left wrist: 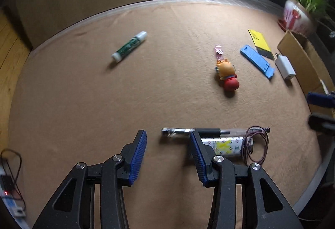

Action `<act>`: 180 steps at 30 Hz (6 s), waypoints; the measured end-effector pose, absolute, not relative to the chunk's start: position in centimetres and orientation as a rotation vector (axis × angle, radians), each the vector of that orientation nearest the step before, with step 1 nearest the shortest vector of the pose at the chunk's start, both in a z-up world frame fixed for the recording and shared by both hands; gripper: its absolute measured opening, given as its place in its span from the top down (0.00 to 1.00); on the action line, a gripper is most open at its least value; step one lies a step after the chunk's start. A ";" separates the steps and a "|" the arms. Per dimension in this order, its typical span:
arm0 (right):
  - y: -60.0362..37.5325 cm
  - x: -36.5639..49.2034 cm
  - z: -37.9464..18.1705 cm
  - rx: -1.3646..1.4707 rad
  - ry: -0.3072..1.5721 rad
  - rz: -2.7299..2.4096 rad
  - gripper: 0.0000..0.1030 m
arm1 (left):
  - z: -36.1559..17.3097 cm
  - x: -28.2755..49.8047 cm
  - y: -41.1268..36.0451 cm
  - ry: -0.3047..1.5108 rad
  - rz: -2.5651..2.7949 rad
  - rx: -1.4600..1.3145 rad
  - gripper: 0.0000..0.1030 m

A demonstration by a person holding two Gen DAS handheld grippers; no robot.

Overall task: Organize objects
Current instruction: 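Grasp the patterned lighter with the left gripper while the right gripper grasps the purple cable, then carry the lighter and cable into the box and open both grippers, then grasp the cartoon keychain with the left gripper while the right gripper grasps the blue phone stand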

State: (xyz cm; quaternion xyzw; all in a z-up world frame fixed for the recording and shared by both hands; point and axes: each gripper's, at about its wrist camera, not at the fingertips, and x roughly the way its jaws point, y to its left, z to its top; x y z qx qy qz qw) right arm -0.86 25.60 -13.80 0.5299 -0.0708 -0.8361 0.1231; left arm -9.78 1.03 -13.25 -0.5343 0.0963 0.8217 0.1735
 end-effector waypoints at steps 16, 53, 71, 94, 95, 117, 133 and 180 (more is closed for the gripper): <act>17.4 -1.1 -18.3 1.584 0.093 -2.284 0.78 | -13.5 -9.0 0.5 0.183 2.270 -1.511 0.55; 27.4 2.6 -16.6 1.657 -0.176 -2.484 0.97 | -15.1 -7.1 7.9 0.434 2.280 -1.470 0.51; 27.6 2.6 -16.2 1.634 -0.207 -2.480 0.97 | -15.0 -6.1 6.1 0.457 2.133 -1.432 0.46; 33.3 5.4 -10.2 1.465 -0.417 -2.630 0.97 | -11.7 -5.0 8.6 0.209 2.086 -1.412 0.76; 34.0 5.8 -9.7 1.454 -0.430 -2.649 0.97 | -11.2 -5.2 9.2 0.203 2.086 -1.397 0.76; 45.3 10.8 -9.2 1.472 -0.592 -2.857 0.97 | -6.5 -7.8 30.0 0.304 1.974 -1.151 0.76; 47.1 11.2 -10.3 1.473 -0.626 -2.851 0.38 | -7.8 -7.7 39.9 0.397 1.929 -1.099 0.36; 31.9 -8.4 -14.2 1.617 -0.382 -2.477 0.51 | -13.8 -14.6 12.2 0.150 2.282 -1.528 0.34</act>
